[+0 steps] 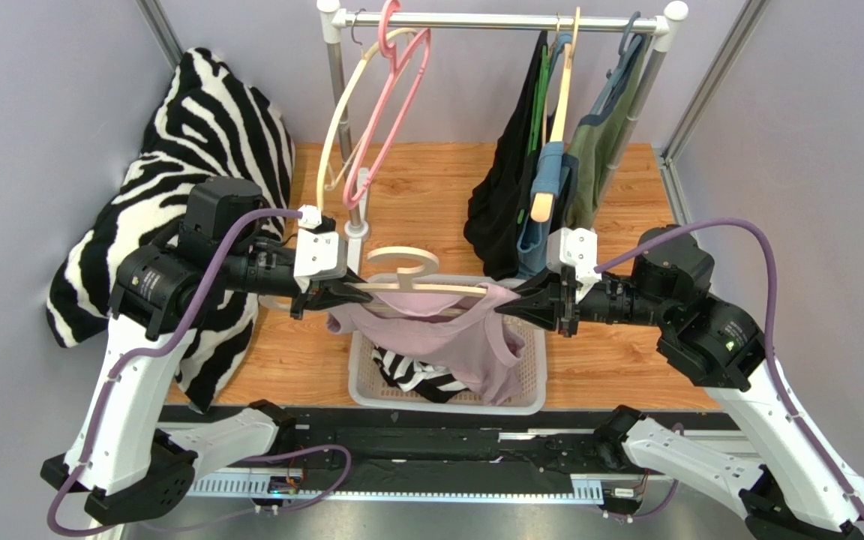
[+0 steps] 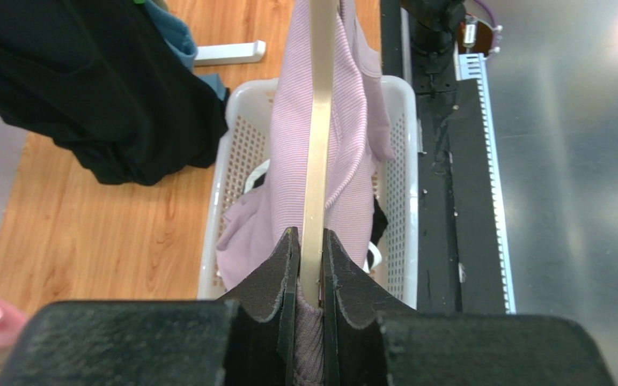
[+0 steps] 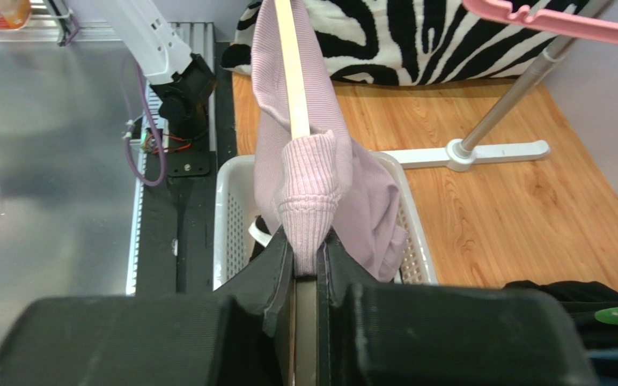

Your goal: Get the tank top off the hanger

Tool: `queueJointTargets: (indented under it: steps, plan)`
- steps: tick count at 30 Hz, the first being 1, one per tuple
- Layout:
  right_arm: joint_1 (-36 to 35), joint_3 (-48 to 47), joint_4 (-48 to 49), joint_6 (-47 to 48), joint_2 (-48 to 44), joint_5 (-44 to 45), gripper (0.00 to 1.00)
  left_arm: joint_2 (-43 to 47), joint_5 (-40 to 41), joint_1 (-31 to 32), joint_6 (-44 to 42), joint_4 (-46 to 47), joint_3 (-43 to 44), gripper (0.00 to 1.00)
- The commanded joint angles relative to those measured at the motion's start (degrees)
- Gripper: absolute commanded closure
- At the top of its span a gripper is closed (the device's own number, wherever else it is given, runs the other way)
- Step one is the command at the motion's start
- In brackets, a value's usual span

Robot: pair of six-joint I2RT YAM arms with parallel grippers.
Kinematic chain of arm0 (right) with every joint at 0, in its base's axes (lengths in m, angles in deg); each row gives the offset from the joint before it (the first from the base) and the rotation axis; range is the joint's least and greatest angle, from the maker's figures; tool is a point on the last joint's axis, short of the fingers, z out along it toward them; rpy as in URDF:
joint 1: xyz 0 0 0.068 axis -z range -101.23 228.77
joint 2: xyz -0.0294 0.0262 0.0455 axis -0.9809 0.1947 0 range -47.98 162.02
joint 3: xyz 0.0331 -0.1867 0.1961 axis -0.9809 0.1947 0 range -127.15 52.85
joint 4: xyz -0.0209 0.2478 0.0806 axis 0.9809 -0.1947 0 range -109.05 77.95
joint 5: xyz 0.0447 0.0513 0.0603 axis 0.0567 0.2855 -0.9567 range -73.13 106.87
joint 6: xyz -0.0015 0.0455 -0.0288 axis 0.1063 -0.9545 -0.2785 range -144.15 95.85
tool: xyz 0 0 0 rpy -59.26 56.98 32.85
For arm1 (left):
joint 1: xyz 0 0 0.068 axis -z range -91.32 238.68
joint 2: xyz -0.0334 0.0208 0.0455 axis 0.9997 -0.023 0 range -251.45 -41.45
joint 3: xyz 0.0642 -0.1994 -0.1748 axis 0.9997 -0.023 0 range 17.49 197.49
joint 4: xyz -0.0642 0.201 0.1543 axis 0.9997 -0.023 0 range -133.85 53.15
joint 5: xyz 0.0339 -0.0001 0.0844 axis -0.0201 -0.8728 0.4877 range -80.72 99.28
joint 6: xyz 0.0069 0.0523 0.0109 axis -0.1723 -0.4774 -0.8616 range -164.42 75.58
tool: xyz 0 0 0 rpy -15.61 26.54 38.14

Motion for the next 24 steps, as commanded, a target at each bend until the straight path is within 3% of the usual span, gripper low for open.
queueJointTargets:
  steps: [1, 2, 5, 8, 10, 11, 13, 19, 24]
  plan:
    - [-0.1, 0.2, 11.5, -1.7, -3.4, 10.2, 0.89, 2.9, 5.6, -0.2, 5.1, 3.7, -1.0, 1.0]
    - [-0.1, 0.3, 11.4, -2.4, -3.8, 12.3, 0.81, 3.4, 6.3, -0.4, 6.2, 4.4, -1.2, 1.0]
    - [-0.1, 0.3, 9.5, -4.4, -5.0, 19.1, 0.78, 5.4, 7.9, -1.6, 10.1, 7.5, -3.4, 1.0]
    - [-0.1, 0.4, 6.3, -7.3, -6.6, 24.7, 0.57, 6.5, 9.5, -2.3, 11.6, 9.1, -5.2, 1.0]
    - [-0.1, 0.5, 5.3, -8.6, -7.7, 26.7, 0.51, 6.7, 11.0, -2.6, 12.4, 10.1, -5.8, 1.0]
    - [-0.1, 0.7, 4.7, -9.3, -8.9, 27.3, 0.34, 6.8, 11.5, -2.7, 12.6, 10.4, -5.9, 1.0]
    - [-0.1, 0.8, 4.0, -11.0, -10.2, 28.3, 0.2, 6.8, 12.1, -2.9, 13.4, 11.1, -5.8, 1.0]
    - [-0.1, 2.3, 1.1, -15.8, -14.1, 22.5, 0.18, 6.3, 12.8, -3.2, 14.8, 12.1, -5.5, 1.0]
    - [-0.1, 9.4, 8.6, -24.4, -14.4, 14.8, 0.27, 6.0, 11.0, -3.7, 15.4, 12.4, -5.3, 1.0]
